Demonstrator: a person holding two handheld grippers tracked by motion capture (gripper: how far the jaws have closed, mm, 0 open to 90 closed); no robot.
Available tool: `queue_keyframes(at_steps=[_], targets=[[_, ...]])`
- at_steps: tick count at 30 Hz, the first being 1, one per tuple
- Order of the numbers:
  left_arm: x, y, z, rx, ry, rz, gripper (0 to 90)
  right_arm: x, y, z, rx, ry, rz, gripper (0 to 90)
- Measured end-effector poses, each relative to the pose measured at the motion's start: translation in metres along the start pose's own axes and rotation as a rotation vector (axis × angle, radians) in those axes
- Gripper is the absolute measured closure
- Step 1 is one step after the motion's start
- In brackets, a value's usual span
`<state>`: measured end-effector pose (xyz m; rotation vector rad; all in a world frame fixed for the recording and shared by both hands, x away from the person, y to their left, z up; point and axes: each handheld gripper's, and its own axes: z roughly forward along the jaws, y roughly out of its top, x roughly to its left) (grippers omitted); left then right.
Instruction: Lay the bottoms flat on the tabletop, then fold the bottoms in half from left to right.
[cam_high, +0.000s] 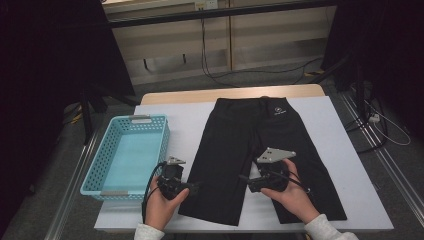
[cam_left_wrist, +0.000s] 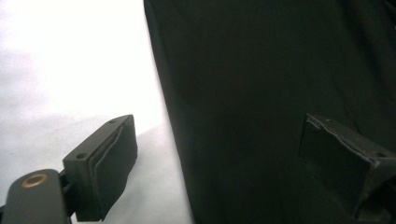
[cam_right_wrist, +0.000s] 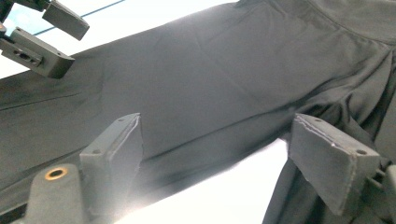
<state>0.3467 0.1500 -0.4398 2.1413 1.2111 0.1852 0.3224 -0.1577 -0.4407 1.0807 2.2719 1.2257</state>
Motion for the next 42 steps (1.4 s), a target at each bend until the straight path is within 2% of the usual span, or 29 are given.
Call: queue_keyframes(at_steps=[6, 16, 19, 22, 25, 27, 31, 34, 36, 40, 42], targets=[[0.000, 0.001, -0.002, -0.018, 0.012, 0.013, 10.8, 0.001, 0.002, -0.001, -0.009, -0.010, 0.001, 15.6], [0.001, -0.001, -0.001, -0.025, -0.020, 0.017, 5.3, 0.002, 0.004, -0.002, -0.020, -0.001, 0.001, 14.9], [0.002, -0.002, 0.000, -0.010, -0.010, 0.028, 5.3, 0.002, 0.004, -0.001, -0.019, -0.001, -0.001, 14.9], [0.003, -0.002, 0.005, 0.002, 0.026, 0.041, 7.3, 0.001, 0.004, -0.001, -0.017, 0.002, -0.004, 14.9], [0.003, -0.001, 0.010, -0.005, 0.047, 0.036, 13.4, 0.000, 0.003, 0.000, -0.015, 0.003, -0.007, 14.9], [0.005, -0.001, 0.010, 0.006, 0.050, 0.044, 15.7, -0.001, 0.003, 0.000, -0.017, 0.004, 0.000, 14.9], [0.005, -0.002, 0.011, -0.008, 0.088, 0.050, 20.9, -0.002, 0.002, -0.001, -0.016, 0.002, -0.002, 14.9], [0.003, -0.003, 0.011, 0.000, 0.105, 0.066, 23.3, -0.001, 0.002, -0.002, -0.019, 0.002, -0.004, 14.9], [0.000, -0.003, 0.011, -0.001, 0.138, 0.078, 27.2, -0.001, 0.003, -0.003, -0.023, 0.002, -0.005, 14.9], [0.000, -0.003, 0.008, 0.004, 0.123, 0.052, 43.6, -0.001, 0.003, -0.003, -0.025, 0.003, -0.007, 14.9], [0.003, -0.002, 0.005, 0.015, 0.093, 0.027, 52.3, -0.001, 0.003, -0.003, -0.023, 0.003, -0.008, 14.9]])
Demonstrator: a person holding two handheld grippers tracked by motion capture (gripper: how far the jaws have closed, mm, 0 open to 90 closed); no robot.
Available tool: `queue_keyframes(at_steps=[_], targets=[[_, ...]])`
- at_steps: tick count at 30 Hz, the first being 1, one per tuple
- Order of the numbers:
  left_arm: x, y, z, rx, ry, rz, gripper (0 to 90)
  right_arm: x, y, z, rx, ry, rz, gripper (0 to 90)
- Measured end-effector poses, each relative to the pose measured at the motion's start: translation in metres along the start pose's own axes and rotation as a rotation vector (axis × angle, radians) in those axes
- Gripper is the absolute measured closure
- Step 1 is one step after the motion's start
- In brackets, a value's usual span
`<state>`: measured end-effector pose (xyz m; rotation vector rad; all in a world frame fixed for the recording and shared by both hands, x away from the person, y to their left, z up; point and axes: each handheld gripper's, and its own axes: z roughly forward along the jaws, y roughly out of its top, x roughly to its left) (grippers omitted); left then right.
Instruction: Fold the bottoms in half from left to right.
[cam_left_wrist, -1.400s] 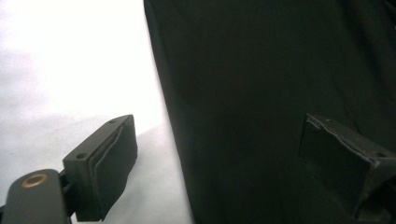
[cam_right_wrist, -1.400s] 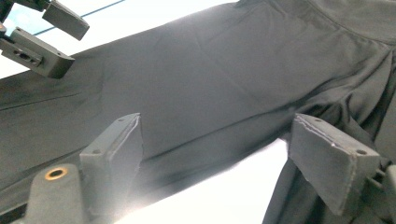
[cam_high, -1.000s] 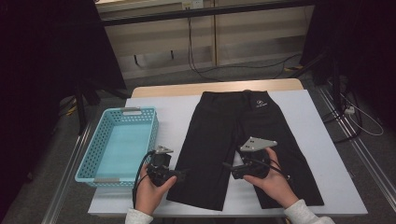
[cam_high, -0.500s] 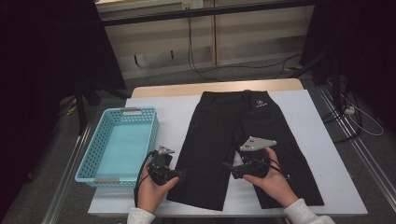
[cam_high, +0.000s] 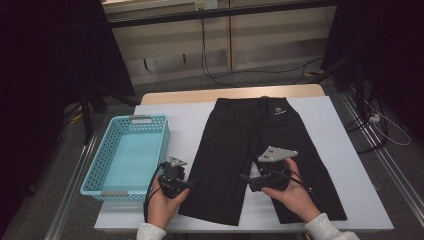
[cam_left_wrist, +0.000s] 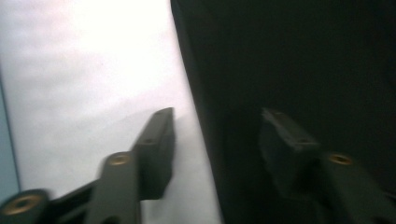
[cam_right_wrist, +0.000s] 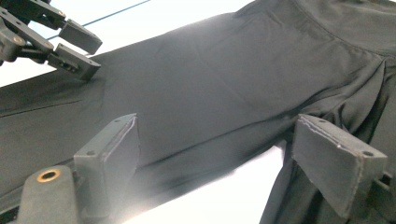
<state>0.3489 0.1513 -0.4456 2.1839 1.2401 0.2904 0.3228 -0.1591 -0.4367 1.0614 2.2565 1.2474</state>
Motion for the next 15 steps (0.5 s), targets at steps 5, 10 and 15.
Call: queue_keyframes(at_steps=[5, 10, 15], targets=[[-0.0001, -0.0001, -0.0002, 0.003, -0.044, -0.029, 64.2, 0.0002, 0.0005, 0.0012, 0.001, 0.004, -0.003, 15.0], [-0.0003, 0.0001, 0.0006, 0.015, -0.091, -0.060, 76.8, 0.0010, 0.0011, 0.0014, 0.001, 0.005, -0.003, 15.1], [0.0007, 0.0009, 0.0011, 0.031, -0.133, -0.093, 87.1, 0.0008, 0.0013, 0.0013, 0.000, 0.007, -0.002, 15.1]])
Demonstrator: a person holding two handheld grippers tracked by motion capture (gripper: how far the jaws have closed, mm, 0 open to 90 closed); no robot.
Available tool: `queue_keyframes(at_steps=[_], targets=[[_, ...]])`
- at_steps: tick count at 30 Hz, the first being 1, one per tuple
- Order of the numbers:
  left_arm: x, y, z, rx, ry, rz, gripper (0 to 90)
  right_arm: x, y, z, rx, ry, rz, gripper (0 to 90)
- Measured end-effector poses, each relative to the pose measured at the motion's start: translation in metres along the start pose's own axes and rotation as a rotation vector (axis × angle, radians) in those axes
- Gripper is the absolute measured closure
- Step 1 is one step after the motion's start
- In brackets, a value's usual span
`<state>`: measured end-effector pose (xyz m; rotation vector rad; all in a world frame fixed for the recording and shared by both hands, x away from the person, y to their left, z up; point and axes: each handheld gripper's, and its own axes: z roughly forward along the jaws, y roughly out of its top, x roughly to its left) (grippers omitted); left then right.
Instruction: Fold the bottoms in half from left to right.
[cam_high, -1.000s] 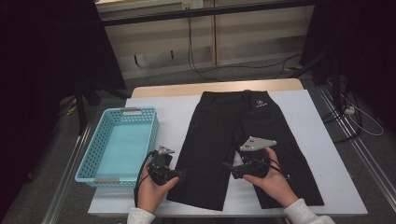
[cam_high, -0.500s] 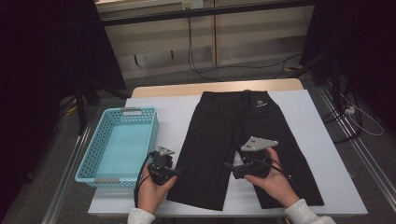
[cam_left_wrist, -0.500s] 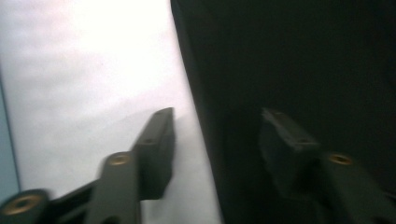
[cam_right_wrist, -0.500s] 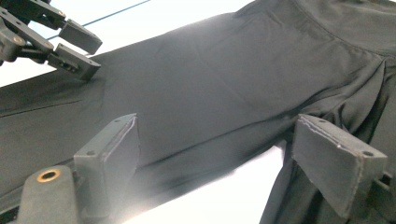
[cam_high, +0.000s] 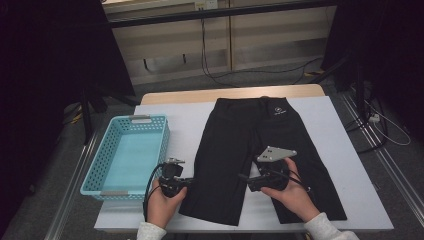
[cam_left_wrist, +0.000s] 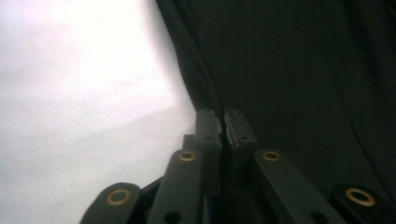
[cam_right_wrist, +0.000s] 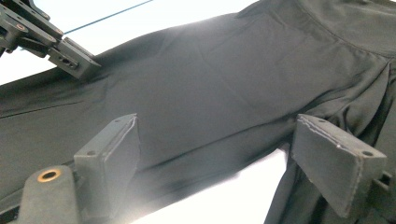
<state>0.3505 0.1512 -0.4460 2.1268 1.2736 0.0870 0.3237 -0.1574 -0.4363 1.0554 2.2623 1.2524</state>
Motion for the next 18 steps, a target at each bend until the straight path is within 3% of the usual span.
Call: queue_keyframes(at_steps=[11, 18], targets=[[-0.016, 0.008, -0.012, -0.075, -0.065, 0.006, 89.3, -0.004, 0.001, 0.001, -0.005, -0.025, 0.021, 14.2], [-0.032, 0.010, -0.009, -0.101, -0.111, 0.031, 89.3, -0.010, 0.009, 0.020, -0.025, -0.051, 0.086, 11.4]])
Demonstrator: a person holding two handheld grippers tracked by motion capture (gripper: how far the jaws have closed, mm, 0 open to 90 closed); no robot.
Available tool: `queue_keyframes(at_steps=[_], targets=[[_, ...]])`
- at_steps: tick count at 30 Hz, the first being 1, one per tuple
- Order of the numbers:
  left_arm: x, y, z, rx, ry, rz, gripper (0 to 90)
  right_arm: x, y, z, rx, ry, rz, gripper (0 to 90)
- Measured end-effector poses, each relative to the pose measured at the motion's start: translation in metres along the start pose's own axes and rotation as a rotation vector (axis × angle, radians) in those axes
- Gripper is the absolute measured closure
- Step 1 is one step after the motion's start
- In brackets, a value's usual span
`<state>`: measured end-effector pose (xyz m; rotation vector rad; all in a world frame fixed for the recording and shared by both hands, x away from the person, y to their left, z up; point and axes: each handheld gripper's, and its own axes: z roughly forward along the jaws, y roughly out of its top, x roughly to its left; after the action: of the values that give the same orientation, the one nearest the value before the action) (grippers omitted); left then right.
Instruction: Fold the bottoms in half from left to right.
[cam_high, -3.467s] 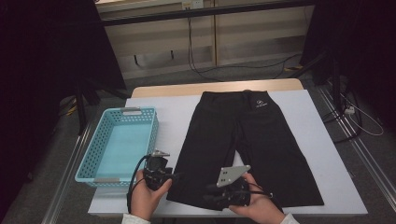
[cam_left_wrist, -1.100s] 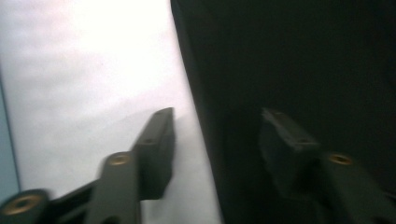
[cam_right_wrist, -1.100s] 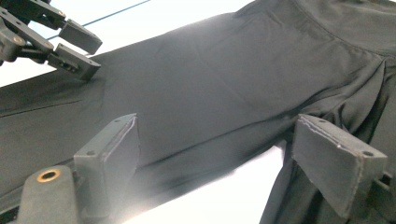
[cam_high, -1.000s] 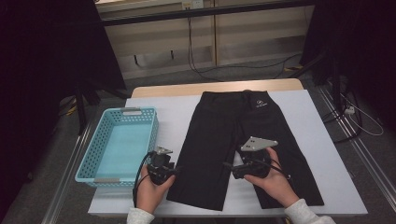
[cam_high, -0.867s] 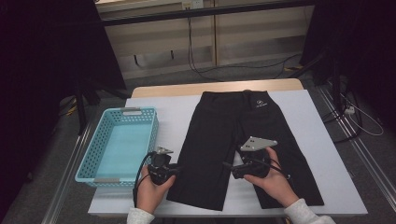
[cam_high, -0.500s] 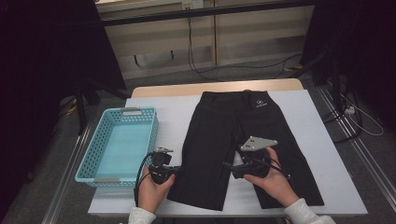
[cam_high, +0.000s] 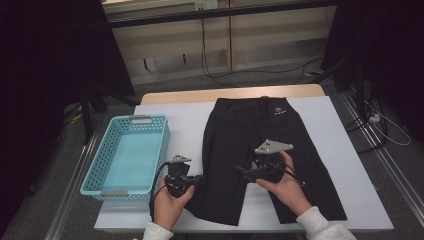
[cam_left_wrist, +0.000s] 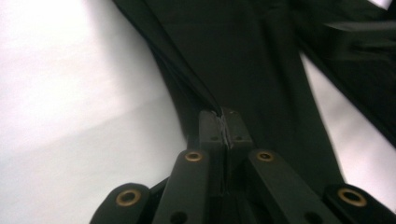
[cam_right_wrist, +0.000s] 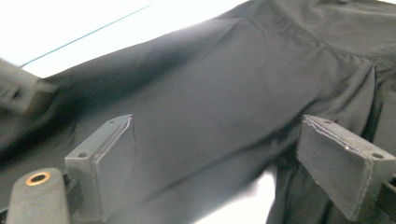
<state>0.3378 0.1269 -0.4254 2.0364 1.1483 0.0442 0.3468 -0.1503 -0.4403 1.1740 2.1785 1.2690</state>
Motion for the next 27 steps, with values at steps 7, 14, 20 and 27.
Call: queue_keyframes(at_steps=[7, 14, 20, 27], targets=[[-0.011, 0.001, 0.004, -0.030, -0.027, 0.025, 89.4, 0.006, 0.010, 0.034, 0.007, -0.003, 0.038, 10.5], [-0.017, 0.002, 0.006, -0.028, -0.045, 0.041, 89.4, 0.014, 0.026, 0.061, 0.031, -0.003, 0.031, 9.4], [-0.018, 0.002, 0.004, -0.036, -0.050, 0.049, 89.4, 0.025, 0.037, 0.079, 0.044, 0.011, 0.010, 11.0], [-0.027, 0.003, 0.006, -0.046, -0.063, 0.076, 89.4, 0.032, 0.038, 0.104, 0.098, 0.019, 0.017, 27.6]])
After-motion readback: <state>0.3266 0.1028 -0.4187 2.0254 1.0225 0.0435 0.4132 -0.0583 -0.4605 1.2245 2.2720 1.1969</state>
